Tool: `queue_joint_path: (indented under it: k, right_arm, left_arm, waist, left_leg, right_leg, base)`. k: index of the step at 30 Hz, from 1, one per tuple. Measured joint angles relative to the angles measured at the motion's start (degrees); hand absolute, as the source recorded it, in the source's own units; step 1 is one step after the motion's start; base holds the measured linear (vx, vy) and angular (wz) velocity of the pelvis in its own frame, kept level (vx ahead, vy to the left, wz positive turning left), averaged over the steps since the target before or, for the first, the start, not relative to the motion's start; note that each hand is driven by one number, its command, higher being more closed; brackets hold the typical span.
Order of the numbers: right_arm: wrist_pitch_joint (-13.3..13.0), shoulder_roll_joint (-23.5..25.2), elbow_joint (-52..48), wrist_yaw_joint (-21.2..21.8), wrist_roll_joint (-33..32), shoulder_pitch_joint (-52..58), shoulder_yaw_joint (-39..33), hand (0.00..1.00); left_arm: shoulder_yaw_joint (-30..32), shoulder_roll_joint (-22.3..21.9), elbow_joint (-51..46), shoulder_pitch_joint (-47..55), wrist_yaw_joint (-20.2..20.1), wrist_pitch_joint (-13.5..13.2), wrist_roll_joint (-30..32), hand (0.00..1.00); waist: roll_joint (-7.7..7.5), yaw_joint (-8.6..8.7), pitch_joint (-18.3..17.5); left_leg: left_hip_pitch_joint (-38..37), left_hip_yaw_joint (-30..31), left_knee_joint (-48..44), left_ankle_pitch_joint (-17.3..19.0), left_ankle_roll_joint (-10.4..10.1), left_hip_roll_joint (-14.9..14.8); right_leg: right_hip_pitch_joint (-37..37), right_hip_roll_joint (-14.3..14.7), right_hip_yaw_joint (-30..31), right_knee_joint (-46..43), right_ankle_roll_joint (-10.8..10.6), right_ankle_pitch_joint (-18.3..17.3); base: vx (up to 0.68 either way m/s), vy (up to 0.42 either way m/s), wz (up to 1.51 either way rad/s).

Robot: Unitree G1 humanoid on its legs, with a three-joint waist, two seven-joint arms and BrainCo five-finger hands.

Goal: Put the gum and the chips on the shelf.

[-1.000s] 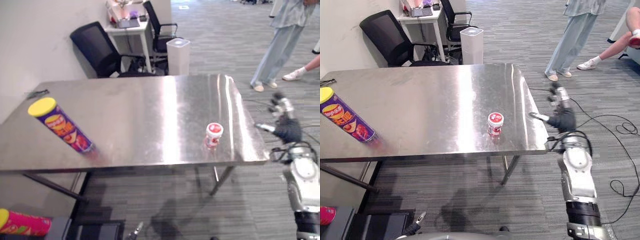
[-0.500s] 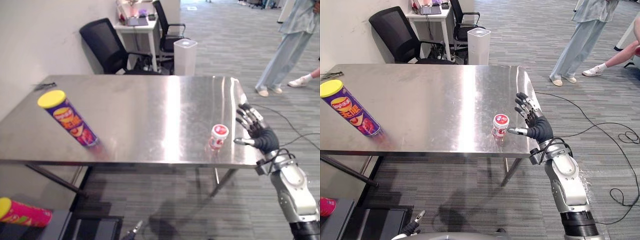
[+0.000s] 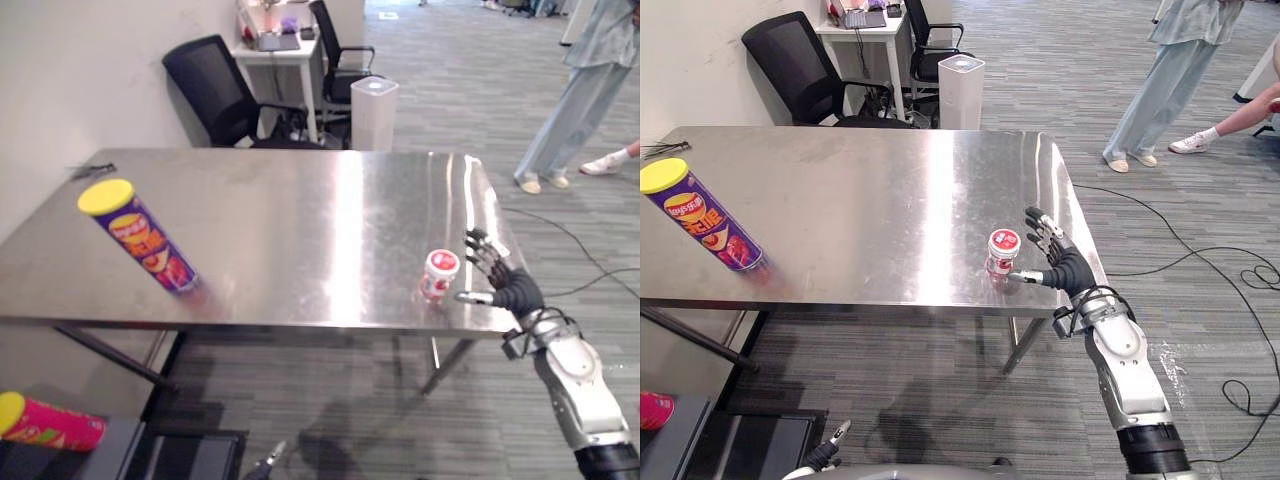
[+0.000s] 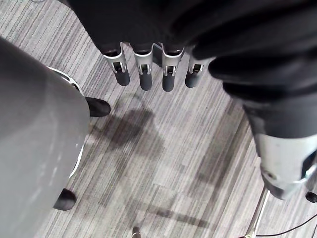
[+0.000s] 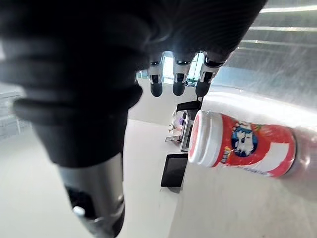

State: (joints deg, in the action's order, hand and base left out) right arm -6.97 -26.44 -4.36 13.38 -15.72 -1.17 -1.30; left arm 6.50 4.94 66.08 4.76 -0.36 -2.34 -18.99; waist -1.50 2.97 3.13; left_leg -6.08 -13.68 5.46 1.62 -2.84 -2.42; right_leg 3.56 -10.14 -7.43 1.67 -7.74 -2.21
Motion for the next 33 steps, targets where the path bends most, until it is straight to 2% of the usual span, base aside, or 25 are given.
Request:
queue_joint_path:
  k: [6,11,13,24,33]
  right_arm:
    - [-1.22,1.07,1.18,-0.66,0.13,-1.94,-0.38,0.0]
    - [-1.28,1.88,3.63,-0.4,0.31,-3.39,-0.39,0.0]
    - [-1.29,2.2,5.12,-0.1,2.22,-4.2,-0.35,0.0]
    - [-1.27,2.93,13.72,-0.31,2.22,-8.16,2.22,0.0]
    - [-1.27,4.38,17.05,-0.75,2.22,-10.48,4.06,0.0]
  left_arm:
    - [0.01,-0.05,0.0,0.0,0.0,-0.01,0.0,0.0]
    - [0.01,-0.14,-0.02,-0.02,-0.03,-0.03,0.0,0.0]
    - [0.01,-0.16,-0.03,-0.03,-0.04,-0.02,0.0,0.0]
    - [-0.01,-0.2,-0.2,-0.33,-0.06,-0.04,-0.01,0.0]
    - [-0.02,-0.16,-0.52,-0.5,-0.05,-0.02,0.01,0.0]
  waist:
    - [0.13,0.0,0.08]
    - [0.24,-0.07,0.16]
    - [0.33,-0.06,0.27]
    - [0.42,-0.16,1.51]
    - [0.44,-0.27,1.6]
  left_leg:
    - [0.01,0.07,0.0,-0.04,-0.03,0.01]
    - [0.09,0.17,0.01,-0.05,-0.04,0.03]
    - [0.13,0.21,0.01,-0.06,-0.04,0.03]
    - [0.41,1.48,0.02,-0.42,-0.12,0.03]
    - [0.87,1.64,0.03,-0.68,-0.24,-0.14]
  right_leg:
    - [-0.01,0.0,-0.04,0.0,-0.01,0.02]
    - [0.04,0.0,-0.14,0.04,-0.01,0.02]
    - [0.11,0.02,-0.19,0.07,-0.01,0.02]
    - [0.69,0.02,-1.56,0.32,0.0,0.02]
    - [0.81,0.24,-1.86,1.24,0.22,0.68]
  base:
    - [0.0,0.0,0.0]
    - [0.0,0.0,0.0]
    - [0.0,0.0,0.0]
    - [0.0,-0.011,0.05]
    - [-0.01,-0.016,0.02]
